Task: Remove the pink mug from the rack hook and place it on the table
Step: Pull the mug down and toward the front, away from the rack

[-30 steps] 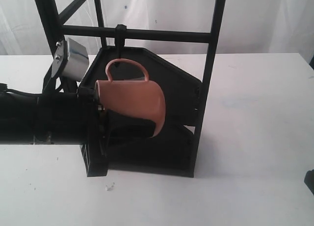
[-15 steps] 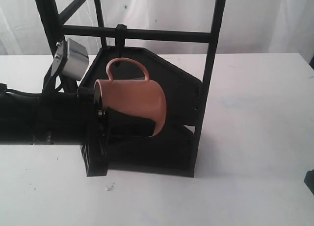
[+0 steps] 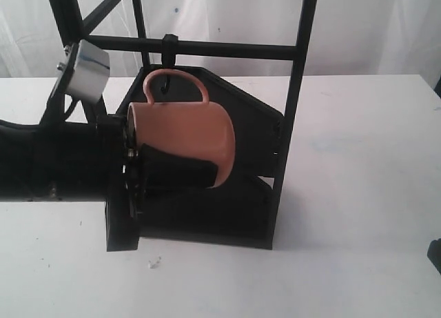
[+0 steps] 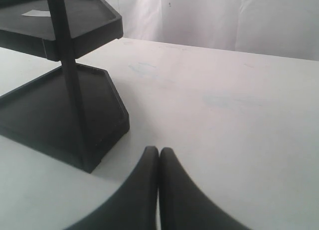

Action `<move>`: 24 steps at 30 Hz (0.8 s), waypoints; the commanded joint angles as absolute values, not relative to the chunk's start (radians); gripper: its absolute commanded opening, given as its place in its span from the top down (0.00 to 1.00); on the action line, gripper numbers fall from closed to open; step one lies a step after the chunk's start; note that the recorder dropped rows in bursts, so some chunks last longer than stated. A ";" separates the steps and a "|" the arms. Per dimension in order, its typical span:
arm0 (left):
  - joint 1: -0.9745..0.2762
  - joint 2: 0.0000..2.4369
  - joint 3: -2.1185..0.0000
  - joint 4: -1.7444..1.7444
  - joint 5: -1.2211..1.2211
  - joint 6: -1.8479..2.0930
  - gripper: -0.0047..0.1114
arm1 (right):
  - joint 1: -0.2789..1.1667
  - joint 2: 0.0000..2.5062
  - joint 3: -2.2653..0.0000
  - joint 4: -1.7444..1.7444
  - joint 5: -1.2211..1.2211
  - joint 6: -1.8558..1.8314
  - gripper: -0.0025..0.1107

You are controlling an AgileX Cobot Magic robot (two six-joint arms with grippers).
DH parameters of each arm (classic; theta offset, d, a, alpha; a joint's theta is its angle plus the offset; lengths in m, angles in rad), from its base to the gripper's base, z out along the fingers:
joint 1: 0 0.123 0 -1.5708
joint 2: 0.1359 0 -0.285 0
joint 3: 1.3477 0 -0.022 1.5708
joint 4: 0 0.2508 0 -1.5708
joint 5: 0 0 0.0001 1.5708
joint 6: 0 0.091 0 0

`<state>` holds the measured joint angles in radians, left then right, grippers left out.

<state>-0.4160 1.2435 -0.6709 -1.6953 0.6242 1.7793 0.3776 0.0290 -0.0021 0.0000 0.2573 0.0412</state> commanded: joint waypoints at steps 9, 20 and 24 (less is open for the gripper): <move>-0.421 1.233 -0.676 -1.602 0.690 1.714 0.96 | 0.369 0.026 0.000 0.000 0.248 0.075 0.98; -0.421 1.233 -0.676 -1.326 0.782 1.552 0.96 | 0.369 0.026 0.000 0.000 0.248 0.058 0.98; -0.421 1.233 -0.676 -1.131 0.782 1.380 0.96 | 0.369 0.026 0.000 0.000 0.248 0.058 0.98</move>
